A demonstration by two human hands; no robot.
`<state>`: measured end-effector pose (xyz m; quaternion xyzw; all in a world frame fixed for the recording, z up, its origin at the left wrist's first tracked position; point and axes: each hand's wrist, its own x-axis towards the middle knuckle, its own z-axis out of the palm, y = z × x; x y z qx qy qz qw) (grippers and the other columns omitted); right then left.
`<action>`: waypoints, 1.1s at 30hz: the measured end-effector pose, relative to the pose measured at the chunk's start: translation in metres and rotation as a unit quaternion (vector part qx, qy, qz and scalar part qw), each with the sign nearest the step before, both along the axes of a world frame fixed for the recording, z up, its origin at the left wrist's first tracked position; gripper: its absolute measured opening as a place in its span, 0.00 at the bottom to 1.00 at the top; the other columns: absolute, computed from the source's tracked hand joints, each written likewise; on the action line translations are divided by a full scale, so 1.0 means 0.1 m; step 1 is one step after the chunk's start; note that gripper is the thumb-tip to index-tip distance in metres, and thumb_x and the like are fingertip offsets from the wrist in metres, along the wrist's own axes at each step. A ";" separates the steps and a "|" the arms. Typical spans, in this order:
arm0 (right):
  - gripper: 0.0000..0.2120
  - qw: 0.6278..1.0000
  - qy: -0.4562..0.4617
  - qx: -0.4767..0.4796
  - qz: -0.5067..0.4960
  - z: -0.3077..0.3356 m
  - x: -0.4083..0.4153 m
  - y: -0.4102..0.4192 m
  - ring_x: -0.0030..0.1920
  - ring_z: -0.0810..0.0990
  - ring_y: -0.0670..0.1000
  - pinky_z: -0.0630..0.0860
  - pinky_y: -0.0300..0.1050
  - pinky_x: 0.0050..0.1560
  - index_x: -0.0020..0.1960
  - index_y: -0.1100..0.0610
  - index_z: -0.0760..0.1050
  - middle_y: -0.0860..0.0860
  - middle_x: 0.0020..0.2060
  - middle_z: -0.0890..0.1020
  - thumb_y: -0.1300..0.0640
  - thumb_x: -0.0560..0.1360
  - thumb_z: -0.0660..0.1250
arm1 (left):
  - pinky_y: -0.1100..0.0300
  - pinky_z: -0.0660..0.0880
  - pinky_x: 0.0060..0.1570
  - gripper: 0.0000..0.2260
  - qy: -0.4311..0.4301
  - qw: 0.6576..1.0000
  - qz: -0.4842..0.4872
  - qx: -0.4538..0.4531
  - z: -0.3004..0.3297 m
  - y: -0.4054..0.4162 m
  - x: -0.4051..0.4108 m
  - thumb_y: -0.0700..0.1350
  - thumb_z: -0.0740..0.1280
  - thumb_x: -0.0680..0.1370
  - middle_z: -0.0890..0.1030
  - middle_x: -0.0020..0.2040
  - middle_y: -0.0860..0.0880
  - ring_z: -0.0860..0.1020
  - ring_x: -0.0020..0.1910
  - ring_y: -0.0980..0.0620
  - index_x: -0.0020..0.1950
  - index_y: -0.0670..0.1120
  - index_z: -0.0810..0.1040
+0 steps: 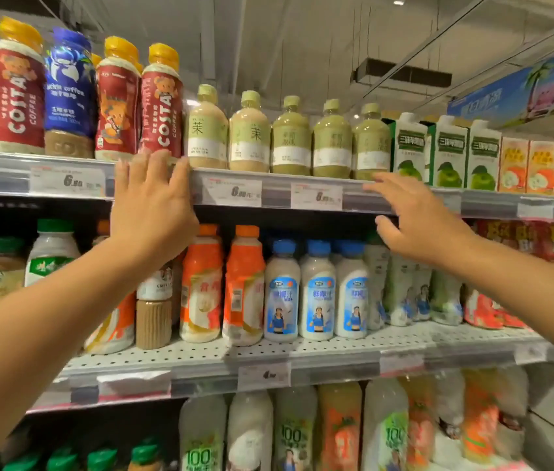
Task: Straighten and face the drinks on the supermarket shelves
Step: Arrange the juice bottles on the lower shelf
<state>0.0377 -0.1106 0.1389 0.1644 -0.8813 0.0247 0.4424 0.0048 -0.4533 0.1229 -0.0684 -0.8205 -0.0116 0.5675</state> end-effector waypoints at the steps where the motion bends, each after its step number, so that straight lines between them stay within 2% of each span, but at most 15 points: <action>1: 0.29 0.999 -0.024 0.007 -0.027 -0.07 0.01 0.21 0.75 0.56 0.55 0.55 0.53 0.75 0.75 0.55 0.62 0.54 0.76 0.60 0.60 0.76 0.64 | 0.37 0.54 0.71 0.24 -0.002 1.000 -0.015 -0.021 -0.05 0.13 0.01 0.43 0.62 0.75 0.65 0.71 0.36 0.59 0.72 0.35 0.71 0.42 0.65; 5: 0.37 0.987 -0.111 0.034 -0.111 -0.20 -0.03 0.90 0.77 0.49 0.55 0.53 0.55 0.75 0.79 0.52 0.48 0.52 0.79 0.49 0.56 0.76 0.64 | 0.40 0.51 0.73 0.27 -0.024 0.992 -0.078 -0.098 -0.14 0.90 0.06 0.45 0.64 0.76 0.58 0.77 0.39 0.54 0.76 0.39 0.75 0.47 0.64; 10: 0.43 0.987 -0.085 0.054 -0.125 -0.30 -0.18 1.45 0.74 0.56 0.60 0.65 0.61 0.69 0.78 0.55 0.49 0.55 0.77 0.52 0.56 0.71 0.70 | 0.40 0.49 0.74 0.34 -0.092 0.985 -0.072 -0.124 -0.17 1.86 0.00 0.47 0.67 0.74 0.51 0.79 0.42 0.49 0.77 0.41 0.78 0.49 0.56; 15: 0.45 0.989 -0.056 0.102 -0.093 -0.44 -0.40 1.74 0.77 0.46 0.58 0.57 0.56 0.74 0.79 0.54 0.41 0.54 0.78 0.42 0.55 0.73 0.67 | 0.37 0.45 0.73 0.41 -0.125 0.988 0.015 -0.085 -0.27 2.27 -0.08 0.47 0.68 0.72 0.41 0.79 0.41 0.41 0.77 0.40 0.79 0.49 0.47; 18: 0.45 0.989 -0.059 0.107 -0.082 -0.49 -0.48 1.78 0.77 0.42 0.59 0.53 0.58 0.75 0.78 0.56 0.39 0.55 0.78 0.39 0.55 0.73 0.66 | 0.38 0.46 0.73 0.42 -0.125 0.990 0.031 -0.062 -0.36 2.36 -0.09 0.45 0.68 0.71 0.40 0.79 0.41 0.41 0.77 0.39 0.78 0.49 0.47; 20: 0.44 0.992 -0.058 0.094 -0.060 -0.52 -0.48 1.77 0.77 0.41 0.59 0.52 0.60 0.75 0.79 0.56 0.40 0.55 0.78 0.40 0.56 0.72 0.65 | 0.40 0.46 0.74 0.40 -0.116 0.992 0.025 -0.042 -0.47 2.45 -0.06 0.45 0.67 0.72 0.42 0.79 0.40 0.43 0.77 0.39 0.78 0.48 0.49; 22: 0.42 0.997 -0.063 0.046 -0.014 -0.64 -0.43 1.77 0.77 0.42 0.57 0.51 0.60 0.75 0.79 0.56 0.45 0.55 0.78 0.42 0.60 0.72 0.64 | 0.42 0.46 0.74 0.38 -0.115 0.991 0.013 -0.060 -0.72 2.58 -0.02 0.45 0.65 0.73 0.43 0.79 0.40 0.42 0.78 0.42 0.78 0.47 0.49; 25: 0.38 0.992 -0.117 0.004 0.040 -1.13 -0.35 1.79 0.78 0.42 0.55 0.49 0.57 0.76 0.79 0.54 0.49 0.54 0.79 0.44 0.62 0.74 0.63 | 0.43 0.45 0.75 0.36 -0.184 0.977 -0.015 -0.106 -1.34 2.80 0.05 0.48 0.63 0.75 0.42 0.79 0.43 0.41 0.78 0.44 0.79 0.48 0.48; 29: 0.31 0.983 -0.182 0.009 0.016 -1.94 -0.29 1.89 0.77 0.39 0.54 0.43 0.52 0.76 0.79 0.52 0.47 0.54 0.78 0.41 0.55 0.80 0.57 | 0.45 0.39 0.74 0.32 -0.273 0.957 -0.034 -0.095 -2.02 2.94 0.07 0.51 0.55 0.78 0.39 0.79 0.45 0.37 0.77 0.46 0.79 0.50 0.45; 33: 0.27 0.979 -0.200 -0.031 -0.021 -2.43 -0.28 2.07 0.77 0.37 0.54 0.42 0.53 0.76 0.79 0.49 0.49 0.55 0.78 0.41 0.56 0.82 0.53 | 0.41 0.45 0.74 0.29 -0.277 0.951 -0.051 -0.124 -2.32 2.88 0.08 0.53 0.49 0.78 0.48 0.80 0.43 0.45 0.78 0.42 0.79 0.49 0.51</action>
